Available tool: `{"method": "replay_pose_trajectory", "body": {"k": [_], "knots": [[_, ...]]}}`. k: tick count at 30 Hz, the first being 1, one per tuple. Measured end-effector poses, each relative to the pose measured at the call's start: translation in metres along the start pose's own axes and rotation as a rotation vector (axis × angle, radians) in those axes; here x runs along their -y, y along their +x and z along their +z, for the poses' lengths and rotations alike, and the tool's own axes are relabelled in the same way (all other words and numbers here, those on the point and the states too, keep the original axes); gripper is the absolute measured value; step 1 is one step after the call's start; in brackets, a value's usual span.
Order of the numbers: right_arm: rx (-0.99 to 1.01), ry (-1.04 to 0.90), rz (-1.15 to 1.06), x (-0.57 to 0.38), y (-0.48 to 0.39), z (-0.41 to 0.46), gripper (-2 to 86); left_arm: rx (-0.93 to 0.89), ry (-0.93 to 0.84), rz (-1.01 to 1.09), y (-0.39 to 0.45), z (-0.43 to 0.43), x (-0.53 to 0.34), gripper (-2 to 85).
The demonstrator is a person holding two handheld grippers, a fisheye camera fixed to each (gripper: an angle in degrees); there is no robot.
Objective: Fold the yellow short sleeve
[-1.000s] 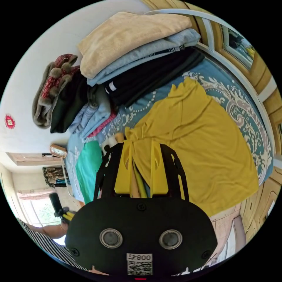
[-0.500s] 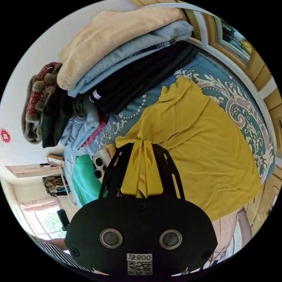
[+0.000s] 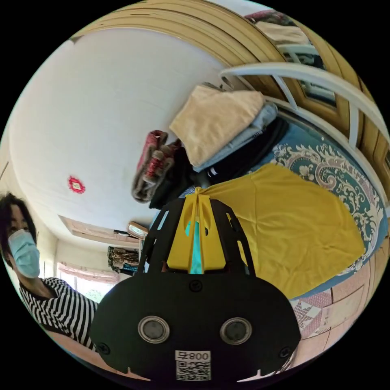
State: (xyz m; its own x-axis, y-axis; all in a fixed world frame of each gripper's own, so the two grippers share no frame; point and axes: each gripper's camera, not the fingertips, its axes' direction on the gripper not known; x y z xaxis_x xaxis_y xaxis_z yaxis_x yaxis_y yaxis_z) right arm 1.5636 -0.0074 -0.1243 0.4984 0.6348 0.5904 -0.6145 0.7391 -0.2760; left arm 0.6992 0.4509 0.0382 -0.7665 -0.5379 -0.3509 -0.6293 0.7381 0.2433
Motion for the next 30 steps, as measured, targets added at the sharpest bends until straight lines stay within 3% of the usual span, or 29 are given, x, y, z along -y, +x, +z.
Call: {"method": "replay_pose_trajectory", "body": {"k": [9, 19, 30], "knots": [[0.119, 0.09, -0.304, -0.049, -0.174, -0.082, 0.0, -0.065, 0.055, 0.086, 0.089, -0.022, -0.016, 0.3], [0.306, 0.076, -0.646, -0.13, -0.42, -0.068, 0.0, -0.114, 0.21, 0.228, 0.199, -0.105, -0.064, 0.6], [0.368, 0.001, -0.95, -0.261, -0.661, 0.002, 0.1, 0.012, 0.512, 0.531, 0.355, -0.263, -0.105, 5.4]]}}
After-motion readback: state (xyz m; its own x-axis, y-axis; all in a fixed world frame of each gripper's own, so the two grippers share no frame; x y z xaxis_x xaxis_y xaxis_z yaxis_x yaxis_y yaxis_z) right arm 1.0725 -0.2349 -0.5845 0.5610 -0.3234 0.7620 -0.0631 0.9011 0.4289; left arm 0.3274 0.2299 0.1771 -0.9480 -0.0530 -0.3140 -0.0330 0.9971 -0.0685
